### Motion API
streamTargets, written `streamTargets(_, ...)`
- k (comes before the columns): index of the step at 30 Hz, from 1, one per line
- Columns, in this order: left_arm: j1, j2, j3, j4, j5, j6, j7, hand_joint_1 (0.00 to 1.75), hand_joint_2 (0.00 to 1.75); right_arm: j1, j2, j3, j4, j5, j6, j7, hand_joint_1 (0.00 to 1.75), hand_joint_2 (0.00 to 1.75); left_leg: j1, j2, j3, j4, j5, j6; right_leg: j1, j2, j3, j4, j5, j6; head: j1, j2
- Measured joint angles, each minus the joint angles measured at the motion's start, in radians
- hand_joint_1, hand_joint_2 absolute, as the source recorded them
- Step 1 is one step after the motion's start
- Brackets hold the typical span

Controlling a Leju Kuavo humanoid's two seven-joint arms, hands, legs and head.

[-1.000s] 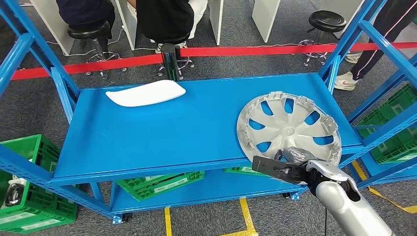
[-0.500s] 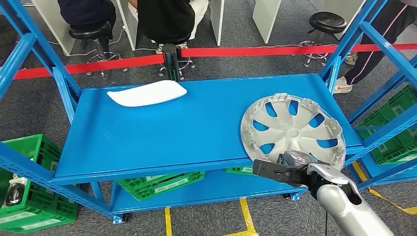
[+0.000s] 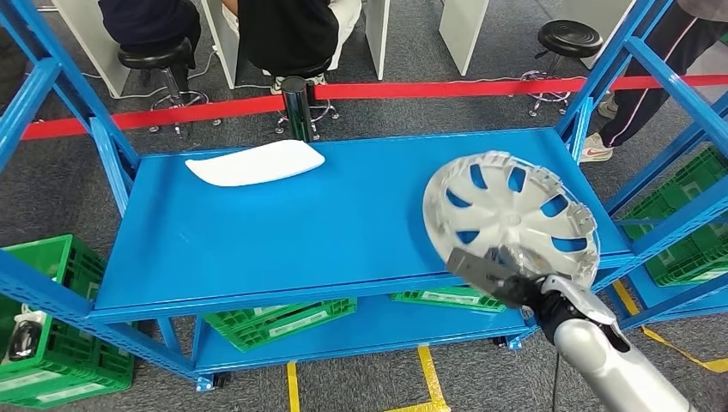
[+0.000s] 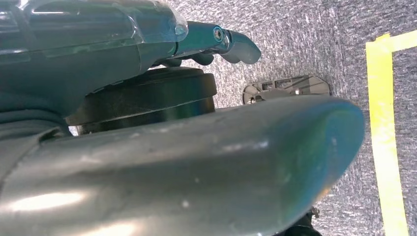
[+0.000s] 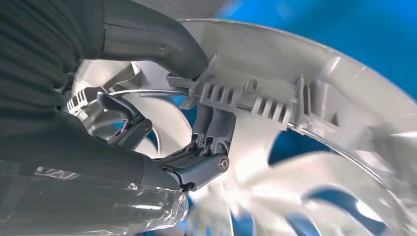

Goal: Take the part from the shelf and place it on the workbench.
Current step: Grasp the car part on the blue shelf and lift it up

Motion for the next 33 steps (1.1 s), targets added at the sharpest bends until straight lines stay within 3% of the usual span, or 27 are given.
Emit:
streamTargets(6,0.000,0.000,0.000,0.000,0.003,0.005,0.000,0.00,0.00,-0.050,-0.039,0.073,-0.013,-0.019,-0.099,-0.007,1.75,1.75,0.000,0.004,-0.001,-0.001,0.000,0.001,0.000,0.001,-0.001,0.000,0.000,0.000,0.000,0.000)
streamTargets(8,0.000,0.000,0.000,0.000,0.003,0.008,0.000,0.00,0.00,-0.053,-0.048,0.092,-0.017,-0.005,-0.192,-0.043,1.75,1.75,0.000,0.005,-0.001,-0.001,0.000,0.001,0.000,0.002,-0.003,0.000,0.000,0.000,0.000,0.000)
streamTargets(14,0.001,-0.001,0.000,0.000,-0.012,0.020,-0.004,0.00,0.00,-0.023,-0.052,0.078,-0.065,-0.009,-0.626,-0.297,1.75,1.75,0.000,0.004,-0.001,-0.002,-0.001,0.001,0.000,0.004,-0.005,0.000,0.000,0.000,-0.001,0.000)
streamTargets(18,0.003,-0.004,-0.001,0.000,-0.030,0.026,-0.003,0.00,0.00,0.036,-0.040,0.012,-0.143,-0.094,-0.786,-0.442,1.75,1.75,0.000,0.000,-0.002,-0.003,-0.001,0.001,0.000,0.003,-0.005,0.000,0.000,0.000,-0.001,0.000)
streamTargets(33,0.003,-0.006,-0.020,-0.003,-0.070,0.027,0.011,0.00,0.00,0.206,0.047,-0.201,-0.435,-0.209,-0.962,-0.627,1.75,1.75,0.000,-0.009,-0.005,-0.003,-0.001,0.001,0.000,-0.003,-0.005,-0.002,-0.002,0.001,-0.001,0.000)
